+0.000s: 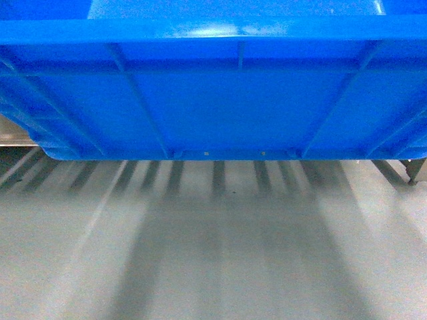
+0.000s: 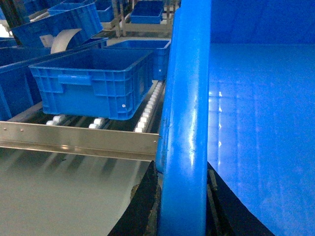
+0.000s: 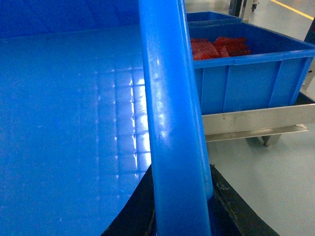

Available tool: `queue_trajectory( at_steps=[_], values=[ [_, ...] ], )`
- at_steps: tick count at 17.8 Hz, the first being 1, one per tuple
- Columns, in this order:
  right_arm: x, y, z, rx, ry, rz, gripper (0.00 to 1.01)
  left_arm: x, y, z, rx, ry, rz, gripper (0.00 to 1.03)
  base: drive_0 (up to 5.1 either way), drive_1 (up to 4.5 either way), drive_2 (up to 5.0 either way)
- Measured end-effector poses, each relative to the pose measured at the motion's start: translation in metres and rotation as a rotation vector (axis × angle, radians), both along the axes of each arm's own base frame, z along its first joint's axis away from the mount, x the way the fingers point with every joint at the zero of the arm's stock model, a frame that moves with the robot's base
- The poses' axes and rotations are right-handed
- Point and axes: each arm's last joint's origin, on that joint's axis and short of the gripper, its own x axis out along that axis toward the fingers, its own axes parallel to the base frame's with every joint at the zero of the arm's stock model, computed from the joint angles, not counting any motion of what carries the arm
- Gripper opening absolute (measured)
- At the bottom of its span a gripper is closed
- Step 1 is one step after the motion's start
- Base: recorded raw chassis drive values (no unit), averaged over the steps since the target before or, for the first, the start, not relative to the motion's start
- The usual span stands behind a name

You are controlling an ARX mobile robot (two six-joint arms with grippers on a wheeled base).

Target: Place box next to blue box on left shelf

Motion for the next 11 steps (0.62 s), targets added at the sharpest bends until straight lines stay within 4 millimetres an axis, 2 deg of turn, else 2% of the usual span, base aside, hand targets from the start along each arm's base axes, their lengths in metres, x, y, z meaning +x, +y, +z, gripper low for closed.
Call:
queue_trajectory(
  at_steps=[11],
  values=[
    [0.0000, 0.0000, 0.0001, 0.000, -0.001, 0.000, 0.21, 0.0000, 0.0000, 0.0001, 0.000, -0.001, -0.001, 0.14, 0.1, 4.38, -4.3]
  ],
)
